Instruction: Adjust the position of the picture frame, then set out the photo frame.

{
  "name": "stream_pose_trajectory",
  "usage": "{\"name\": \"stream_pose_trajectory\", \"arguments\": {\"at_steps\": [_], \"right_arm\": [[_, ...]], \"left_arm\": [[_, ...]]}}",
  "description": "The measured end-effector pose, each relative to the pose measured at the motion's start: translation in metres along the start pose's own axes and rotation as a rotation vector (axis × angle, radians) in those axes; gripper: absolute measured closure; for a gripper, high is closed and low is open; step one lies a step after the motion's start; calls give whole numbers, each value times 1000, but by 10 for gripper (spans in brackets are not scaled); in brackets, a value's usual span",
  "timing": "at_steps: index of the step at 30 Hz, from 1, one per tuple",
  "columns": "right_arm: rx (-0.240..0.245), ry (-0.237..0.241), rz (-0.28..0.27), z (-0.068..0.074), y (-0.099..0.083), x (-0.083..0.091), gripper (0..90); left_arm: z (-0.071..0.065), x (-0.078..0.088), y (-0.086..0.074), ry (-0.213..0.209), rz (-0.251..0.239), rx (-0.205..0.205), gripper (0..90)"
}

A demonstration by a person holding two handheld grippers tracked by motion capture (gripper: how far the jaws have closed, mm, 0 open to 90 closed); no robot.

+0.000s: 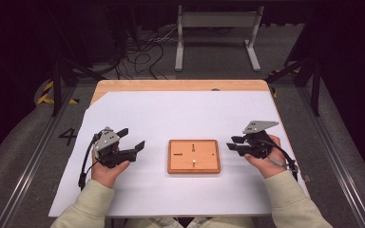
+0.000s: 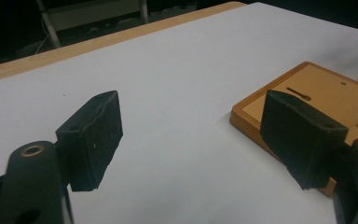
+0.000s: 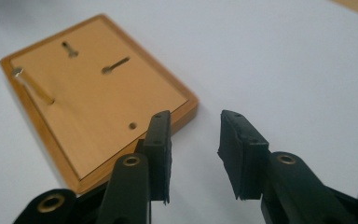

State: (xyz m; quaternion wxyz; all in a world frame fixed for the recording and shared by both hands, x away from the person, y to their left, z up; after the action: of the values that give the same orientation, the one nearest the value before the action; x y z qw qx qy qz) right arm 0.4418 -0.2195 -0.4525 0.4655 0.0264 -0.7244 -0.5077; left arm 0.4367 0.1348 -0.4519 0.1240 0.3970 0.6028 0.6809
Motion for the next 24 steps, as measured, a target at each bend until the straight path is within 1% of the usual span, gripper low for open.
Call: {"name": "stream_pose_trajectory", "arguments": {"at_steps": [2,5,6,8,9,10,12,14,16,20,21,23,24], "right_arm": [[-18,-6,-41,-6,3,4,618],[-24,-5,-116,-10,9,10,600],[-26,-2,-134,-10,11,12,596],[-25,0,-155,-11,13,14,590],[-25,-1,-156,-11,14,14,589],[-24,-2,-157,-11,14,14,588],[-21,-6,-153,-11,13,13,588],[-20,-14,-146,-12,12,12,592],[-24,-18,-139,-13,11,11,596],[-32,-16,-147,-14,11,13,601],[-31,-16,-150,-14,11,14,601],[-35,-18,-150,-14,10,15,601],[-38,-18,-150,-15,10,15,601]], "left_arm": [[-1,0,2,-6,0,2,205],[-3,-2,4,-14,5,11,205],[-4,-3,5,-18,11,13,205],[-6,-4,7,-39,12,28,187],[-8,-4,8,-50,12,37,177],[-9,-4,9,-58,17,35,172],[-12,-4,13,-73,11,32,172],[-19,-6,17,-90,1,13,182],[-26,-9,19,-106,9,-16,208],[-43,-18,23,-147,34,-56,283],[-47,-20,24,-156,34,-62,300],[-53,-23,27,-175,40,-76,312],[-59,-27,29,-196,47,-88,312]]}}
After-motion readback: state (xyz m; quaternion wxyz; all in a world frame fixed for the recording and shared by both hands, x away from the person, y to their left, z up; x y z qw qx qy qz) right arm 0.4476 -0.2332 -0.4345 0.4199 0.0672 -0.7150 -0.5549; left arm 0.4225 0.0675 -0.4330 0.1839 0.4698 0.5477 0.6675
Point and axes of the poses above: each handheld gripper's, and its own axes: x roughly backward along the jaws, y roughly out of its top, z roughly to its left, the point moved 9 cm from there along -x, roughly forward along the jaws, and after that the axes turned 3 degrees about -y, right-handed, at the moved point
